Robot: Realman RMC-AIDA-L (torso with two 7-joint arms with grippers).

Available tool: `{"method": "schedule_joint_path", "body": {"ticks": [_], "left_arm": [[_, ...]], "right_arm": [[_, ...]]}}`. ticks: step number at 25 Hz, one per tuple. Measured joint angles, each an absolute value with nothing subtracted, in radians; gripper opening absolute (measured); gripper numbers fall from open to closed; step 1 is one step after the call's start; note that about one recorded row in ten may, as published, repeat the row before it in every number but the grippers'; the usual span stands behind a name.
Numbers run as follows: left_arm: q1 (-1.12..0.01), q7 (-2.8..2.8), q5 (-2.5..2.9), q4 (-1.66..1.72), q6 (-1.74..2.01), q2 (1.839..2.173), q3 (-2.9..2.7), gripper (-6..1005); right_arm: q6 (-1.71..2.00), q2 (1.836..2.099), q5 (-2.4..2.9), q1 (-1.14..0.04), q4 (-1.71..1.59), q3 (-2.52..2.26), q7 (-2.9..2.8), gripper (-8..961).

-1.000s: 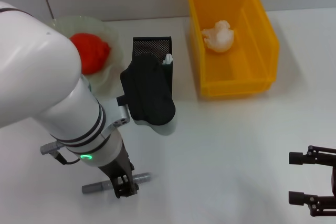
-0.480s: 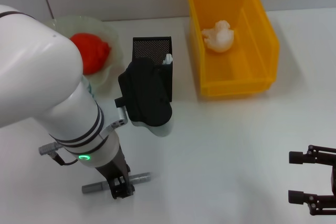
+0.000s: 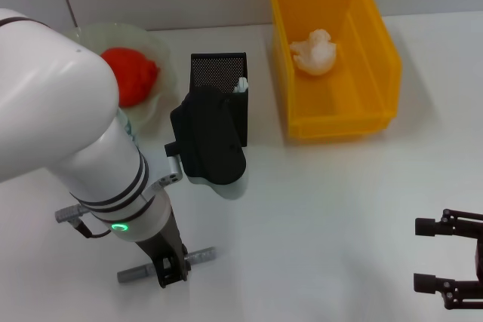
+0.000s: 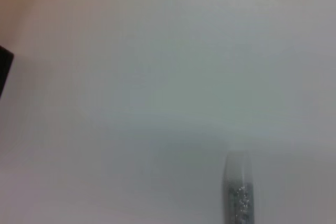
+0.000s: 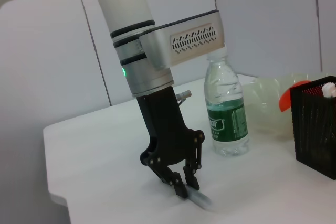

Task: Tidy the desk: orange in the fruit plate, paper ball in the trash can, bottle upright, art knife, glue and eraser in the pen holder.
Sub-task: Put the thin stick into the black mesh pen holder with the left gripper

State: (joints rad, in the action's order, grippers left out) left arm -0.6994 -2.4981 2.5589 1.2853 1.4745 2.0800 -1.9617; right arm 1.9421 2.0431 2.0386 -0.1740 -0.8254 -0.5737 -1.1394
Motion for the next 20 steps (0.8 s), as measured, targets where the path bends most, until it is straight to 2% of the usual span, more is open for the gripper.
{"method": "schedule_joint_path", "body": {"ticks": [6,15,20], "left_arm": [[-0.703,-2.463,2.526,1.280,1.485,2.080,-1.953,155],[-0.699,-2.407,2.461,1.331,1.509,2.080,-1.917,156],[-0.627,-2.287,2.374,1.517,1.499,2.075,-1.779,153]], "right_arm": [[1.935,2.042,2.040,-0.173,-0.816,-0.574,-1.142,777],[1.935,2.039,2.040,-0.167,-0.814,-0.565,-1.145,777],[1.936,2.036,2.040,-0.160,-0.815,-0.548,-1.147,777]]}}
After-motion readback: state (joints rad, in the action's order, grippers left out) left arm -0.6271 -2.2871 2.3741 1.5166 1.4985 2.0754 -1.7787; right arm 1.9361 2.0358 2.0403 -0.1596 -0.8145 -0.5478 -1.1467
